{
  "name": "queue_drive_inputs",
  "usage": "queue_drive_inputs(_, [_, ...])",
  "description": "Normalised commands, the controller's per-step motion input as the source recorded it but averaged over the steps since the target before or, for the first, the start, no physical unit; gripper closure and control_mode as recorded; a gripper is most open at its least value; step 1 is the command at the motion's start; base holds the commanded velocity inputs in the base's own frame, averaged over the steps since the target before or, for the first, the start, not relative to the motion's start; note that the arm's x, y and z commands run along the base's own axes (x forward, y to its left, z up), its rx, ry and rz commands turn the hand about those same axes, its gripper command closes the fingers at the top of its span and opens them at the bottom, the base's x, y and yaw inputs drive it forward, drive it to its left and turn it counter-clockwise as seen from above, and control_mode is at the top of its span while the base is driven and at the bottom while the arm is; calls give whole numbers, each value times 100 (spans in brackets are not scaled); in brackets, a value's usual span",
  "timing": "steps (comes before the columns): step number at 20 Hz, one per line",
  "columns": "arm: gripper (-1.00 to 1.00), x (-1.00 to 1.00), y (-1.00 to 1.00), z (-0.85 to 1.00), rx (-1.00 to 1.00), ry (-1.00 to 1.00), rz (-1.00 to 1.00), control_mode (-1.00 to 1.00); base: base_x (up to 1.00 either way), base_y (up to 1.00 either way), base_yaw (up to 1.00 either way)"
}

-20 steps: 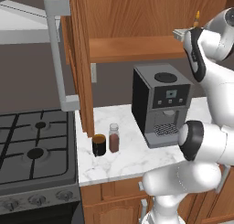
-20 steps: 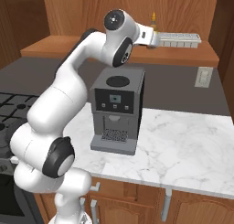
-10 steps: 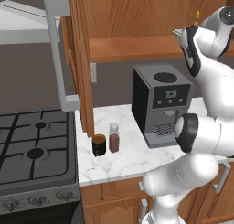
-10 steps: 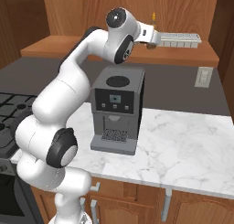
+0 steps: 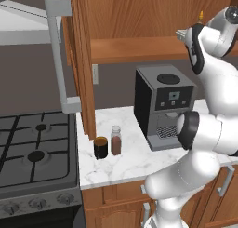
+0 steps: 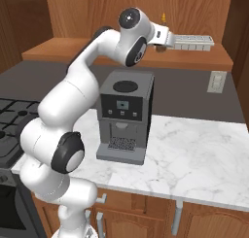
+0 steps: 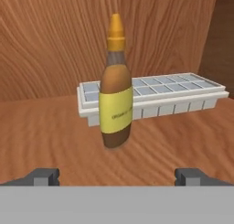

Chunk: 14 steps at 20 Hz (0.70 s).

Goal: Pick the cinnamon and honey bottle from the cabinet and place them next to the mug.

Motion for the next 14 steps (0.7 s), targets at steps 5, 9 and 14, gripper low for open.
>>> queue_drive_inputs(5, [-100,13,-6,0,0,1,0,-100,0,0,0])
queue_drive_inputs(9, [-100,21,0,0,0,0,0,-100,0,0,0])
queue_drive_inputs(14, [-100,18,0,-1,0,0,0,-100,0,0,0])
